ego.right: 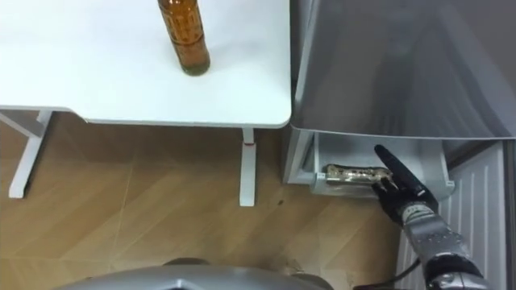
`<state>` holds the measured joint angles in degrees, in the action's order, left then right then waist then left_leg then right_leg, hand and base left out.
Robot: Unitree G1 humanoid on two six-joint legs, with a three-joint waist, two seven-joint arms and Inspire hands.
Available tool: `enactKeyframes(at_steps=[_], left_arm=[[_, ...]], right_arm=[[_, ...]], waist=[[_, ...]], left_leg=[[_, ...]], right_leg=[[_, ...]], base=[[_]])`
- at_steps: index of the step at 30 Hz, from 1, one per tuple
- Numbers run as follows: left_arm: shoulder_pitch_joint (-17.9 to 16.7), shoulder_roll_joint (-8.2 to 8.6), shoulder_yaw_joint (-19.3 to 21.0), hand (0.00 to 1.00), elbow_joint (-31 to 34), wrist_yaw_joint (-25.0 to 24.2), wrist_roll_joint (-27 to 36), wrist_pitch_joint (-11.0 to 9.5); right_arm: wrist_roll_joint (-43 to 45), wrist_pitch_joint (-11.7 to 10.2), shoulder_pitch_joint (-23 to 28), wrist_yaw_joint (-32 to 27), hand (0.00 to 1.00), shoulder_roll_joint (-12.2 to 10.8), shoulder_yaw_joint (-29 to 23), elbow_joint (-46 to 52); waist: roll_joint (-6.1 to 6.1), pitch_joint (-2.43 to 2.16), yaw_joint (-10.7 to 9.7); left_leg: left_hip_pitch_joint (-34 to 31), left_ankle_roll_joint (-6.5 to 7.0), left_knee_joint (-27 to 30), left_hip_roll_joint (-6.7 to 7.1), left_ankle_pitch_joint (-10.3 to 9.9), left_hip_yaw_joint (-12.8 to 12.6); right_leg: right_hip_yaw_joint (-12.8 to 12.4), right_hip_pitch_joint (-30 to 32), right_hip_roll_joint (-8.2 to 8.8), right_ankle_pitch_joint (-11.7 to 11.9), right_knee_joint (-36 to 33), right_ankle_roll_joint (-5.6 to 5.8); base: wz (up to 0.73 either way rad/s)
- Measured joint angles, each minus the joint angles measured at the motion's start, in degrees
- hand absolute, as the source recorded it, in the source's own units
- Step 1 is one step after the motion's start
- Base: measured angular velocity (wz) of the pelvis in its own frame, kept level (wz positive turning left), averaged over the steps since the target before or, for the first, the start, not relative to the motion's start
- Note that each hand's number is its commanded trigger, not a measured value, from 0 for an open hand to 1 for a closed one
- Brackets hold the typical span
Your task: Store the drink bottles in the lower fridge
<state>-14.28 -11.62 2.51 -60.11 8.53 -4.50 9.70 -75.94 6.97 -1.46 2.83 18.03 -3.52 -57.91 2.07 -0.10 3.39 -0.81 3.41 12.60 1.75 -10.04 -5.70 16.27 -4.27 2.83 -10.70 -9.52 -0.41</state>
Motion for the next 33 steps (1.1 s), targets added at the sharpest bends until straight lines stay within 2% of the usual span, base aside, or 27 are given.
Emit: enactKeyframes(at_steps=[1,4,9,10,12,14,16,18,22,27,30,33], left_arm=[[-0.10,0.01,0.18,0.00,0.17,0.00,-0.02,-0.01],[-1.03,0.28,1.29,0.00,1.32,0.00,-0.01,-0.05],[-1.80,1.70,2.19,0.00,1.53,0.69,0.00,-0.91],[-1.61,2.13,2.52,0.00,0.86,1.10,-0.01,-1.22],[-1.21,2.35,3.12,0.00,-0.28,1.18,0.35,-1.51],[-1.00,2.54,3.46,0.00,-0.60,1.57,0.44,-1.57],[-1.06,3.14,4.44,0.00,-1.92,2.51,0.54,-1.77],[-1.47,3.46,4.45,0.00,-2.01,2.56,0.45,-1.67],[-0.77,3.77,4.38,0.00,-3.28,2.58,0.49,-1.39],[-0.68,3.84,4.26,0.00,-3.36,2.50,0.55,-0.25],[-0.27,3.86,4.11,0.00,-3.39,2.50,0.55,0.40],[0.10,3.84,4.14,0.00,-3.28,2.50,0.51,0.85]], right_arm=[[0.37,-0.01,1.13,0.04,0.00,-0.47,0.00,0.06],[3.89,-0.03,4.58,0.45,0.00,-1.99,0.00,0.03],[10.41,-0.10,6.07,1.56,0.00,-3.75,0.08,-5.65],[14.45,-0.31,6.64,1.59,0.00,-4.21,0.16,-6.34],[20.83,-0.92,7.10,2.03,0.00,-5.12,0.50,-8.19],[26.47,-0.97,7.21,2.10,0.00,-5.61,1.25,-11.07],[32.36,-1.02,7.94,1.23,0.00,-6.55,1.29,-13.88],[38.62,-0.93,9.05,0.95,0.00,-7.26,1.32,-13.85],[51.24,-0.73,9.22,0.38,0.00,-7.44,3.05,-13.92],[53.82,-1.14,9.24,-0.80,0.00,-7.35,4.72,-14.52],[53.90,-1.09,8.66,-0.85,0.00,-7.30,4.86,-15.74],[53.92,-1.07,8.66,-0.92,0.00,-7.30,4.78,-15.74]], waist=[[0.23,0.17,-0.03],[0.76,0.21,-0.22],[0.77,0.31,-1.42],[0.48,0.27,-1.39],[0.50,0.51,-1.67],[0.38,0.27,-1.67],[0.53,0.52,-1.71],[0.34,0.47,-1.73],[0.19,0.48,-1.67],[0.28,0.28,-1.59],[-0.15,0.02,-1.58],[-0.32,-0.01,-1.71]], left_leg=[[0.53,-0.05,-0.32,0.07,-0.05,0.02],[1.78,-0.23,-1.07,0.15,-0.19,-0.11],[2.45,-0.30,-1.28,0.14,-0.61,-0.14],[2.48,-0.34,-1.16,0.04,-0.87,-0.27],[2.48,-0.41,-0.99,-0.05,-1.06,-0.25],[2.57,-0.43,-0.98,-0.08,-1.11,-0.22],[3.49,-0.40,-0.97,-0.08,-1.28,-0.21],[3.67,-0.36,-0.79,-0.18,-1.76,-0.21],[3.38,-0.23,0.11,-0.07,-2.12,-0.33],[3.91,-0.21,0.16,-0.08,-2.10,-0.53],[4.19,-0.22,0.10,-0.06,-2.11,-0.53],[4.48,-0.26,-0.01,-0.07,-2.13,-0.54]], right_leg=[[0.02,-0.45,0.03,-0.27,0.08,0.06],[0.08,-1.72,-0.10,-0.32,0.98,0.12],[-0.58,-2.71,-0.58,-0.32,1.04,0.13],[-1.30,-2.75,-0.72,-0.33,0.99,0.13],[-2.17,-2.75,-0.94,-0.33,0.99,0.13],[-2.29,-2.80,-0.97,-0.32,0.98,0.13],[-2.14,-3.27,-0.93,-0.33,0.94,0.13],[-2.18,-3.71,-0.99,-0.35,0.91,0.15],[-3.25,-3.59,-0.88,-0.94,0.96,0.28],[-3.57,-3.64,-0.94,-0.94,0.91,0.29],[-3.63,-3.82,-0.97,-0.94,0.91,0.29],[-3.57,-4.25,-1.01,-0.94,0.90,0.29]], base=[[0.04],[-0.01],[-0.03],[-0.08],[-0.07],[0.00],[0.00],[-0.02],[-0.02],[0.00],[0.00],[0.00]])
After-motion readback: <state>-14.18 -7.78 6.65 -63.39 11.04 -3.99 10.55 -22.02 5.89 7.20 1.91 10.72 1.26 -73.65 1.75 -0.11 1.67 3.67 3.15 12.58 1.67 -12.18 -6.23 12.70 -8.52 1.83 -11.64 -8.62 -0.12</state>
